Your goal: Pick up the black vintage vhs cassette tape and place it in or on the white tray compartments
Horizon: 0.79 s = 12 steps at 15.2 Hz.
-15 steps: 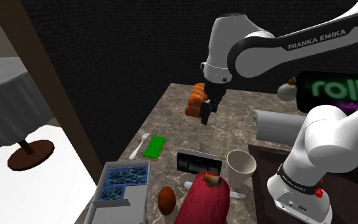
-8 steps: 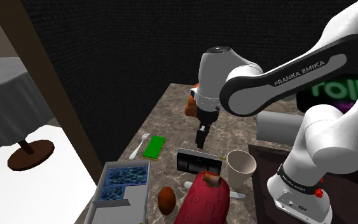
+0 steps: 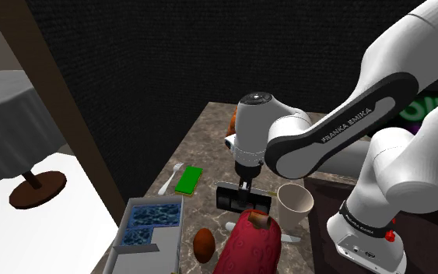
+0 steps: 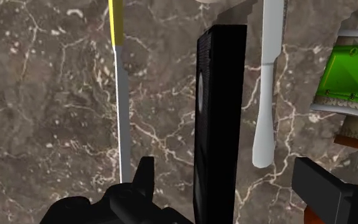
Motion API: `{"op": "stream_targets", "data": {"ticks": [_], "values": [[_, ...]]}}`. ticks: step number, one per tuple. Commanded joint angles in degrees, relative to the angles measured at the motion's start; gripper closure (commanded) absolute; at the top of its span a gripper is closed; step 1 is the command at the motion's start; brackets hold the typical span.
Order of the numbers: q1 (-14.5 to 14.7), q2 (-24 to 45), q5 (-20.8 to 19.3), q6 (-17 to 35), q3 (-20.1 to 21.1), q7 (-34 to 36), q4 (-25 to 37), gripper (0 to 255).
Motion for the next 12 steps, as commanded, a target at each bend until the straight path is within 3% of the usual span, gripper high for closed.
{"op": "stream_targets", "data": {"ticks": [1,4,12], "values": [[-0.3,2.0,-0.3,2.3,0.3,0.1,-0.3,0],[-0.7,5.1,-1.0,6.2,0.9,0.7,-1.1,0],[-0.7,5.1,-1.0,6.2,0.9,0.7,-1.1,0]]}}
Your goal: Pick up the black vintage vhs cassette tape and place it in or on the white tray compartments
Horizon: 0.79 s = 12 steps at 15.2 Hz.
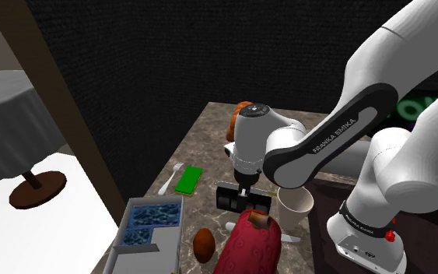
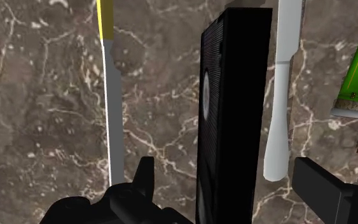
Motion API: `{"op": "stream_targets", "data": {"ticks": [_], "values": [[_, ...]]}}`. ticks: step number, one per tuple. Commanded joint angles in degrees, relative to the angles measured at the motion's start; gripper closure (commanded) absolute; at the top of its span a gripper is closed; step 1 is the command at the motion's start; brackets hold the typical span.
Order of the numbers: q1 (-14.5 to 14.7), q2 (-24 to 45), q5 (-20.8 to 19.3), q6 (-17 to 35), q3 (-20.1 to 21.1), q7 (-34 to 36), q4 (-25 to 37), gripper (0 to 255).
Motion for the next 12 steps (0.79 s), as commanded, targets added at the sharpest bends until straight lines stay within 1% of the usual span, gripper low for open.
{"op": "stream_targets", "data": {"ticks": [1,10,12], "values": [[0.0,0.0,0.0,0.0,0.0,0.0,0.0,255],[0.0,0.0,0.0,0.0,0.0,0.0,0.0,255],[0.3,-1.8,0.4,-2.2,-0.3,-0.3,0.4,255]]}}
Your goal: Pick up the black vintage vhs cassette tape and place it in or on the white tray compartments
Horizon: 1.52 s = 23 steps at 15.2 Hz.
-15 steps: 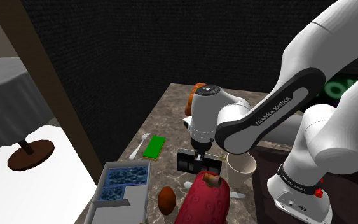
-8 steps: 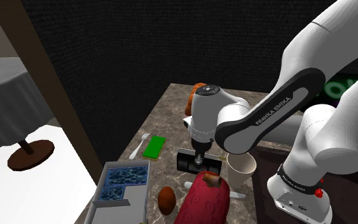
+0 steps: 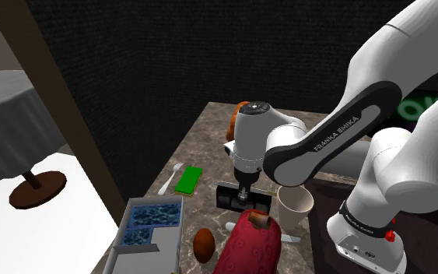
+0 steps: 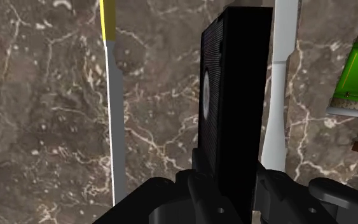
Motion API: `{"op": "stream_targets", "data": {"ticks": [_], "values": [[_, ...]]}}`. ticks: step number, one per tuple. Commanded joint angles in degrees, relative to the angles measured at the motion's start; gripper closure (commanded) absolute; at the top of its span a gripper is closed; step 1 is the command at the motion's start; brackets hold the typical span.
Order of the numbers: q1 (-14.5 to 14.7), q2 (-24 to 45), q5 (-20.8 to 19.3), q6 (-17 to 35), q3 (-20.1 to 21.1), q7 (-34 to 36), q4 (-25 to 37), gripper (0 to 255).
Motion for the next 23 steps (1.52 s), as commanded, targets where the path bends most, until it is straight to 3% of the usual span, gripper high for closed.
{"op": "stream_targets", "data": {"ticks": [1,21,23], "values": [[0.2,-1.6,0.3,-2.0,-0.3,-0.3,0.4,255],[1.0,-14.1,0.6,-21.9,-3.1,-1.4,7.9,255],[1.2,-10.2,0.5,-21.4,-1.1,1.1,11.5,255]]}}
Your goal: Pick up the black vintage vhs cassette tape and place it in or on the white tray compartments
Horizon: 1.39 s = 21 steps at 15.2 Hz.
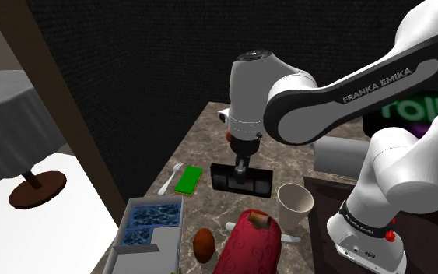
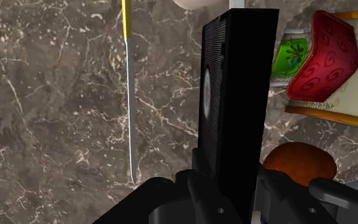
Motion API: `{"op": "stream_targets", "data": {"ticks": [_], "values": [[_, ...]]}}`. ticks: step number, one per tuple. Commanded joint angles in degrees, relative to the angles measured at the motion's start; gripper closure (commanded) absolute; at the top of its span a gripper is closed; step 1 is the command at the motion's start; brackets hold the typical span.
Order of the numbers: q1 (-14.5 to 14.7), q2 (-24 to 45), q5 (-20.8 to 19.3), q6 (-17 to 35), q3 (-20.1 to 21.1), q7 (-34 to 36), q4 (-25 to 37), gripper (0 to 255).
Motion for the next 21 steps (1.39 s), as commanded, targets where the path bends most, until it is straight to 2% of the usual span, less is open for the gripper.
{"op": "stream_targets", "data": {"ticks": [1,7,13,17,21], "values": [[0.1,3.3,-0.3,0.2,1.7,2.2,3.2,255],[-0.1,15.3,-3.5,0.1,7.1,10.3,15.3,255],[0.7,28.0,-9.9,-2.2,11.0,19.1,29.3,255],[3.1,37.1,-15.0,-5.2,12.2,24.7,40.1,255],[7.0,46.5,-19.9,-9.6,12.2,29.2,52.5,255]]}}
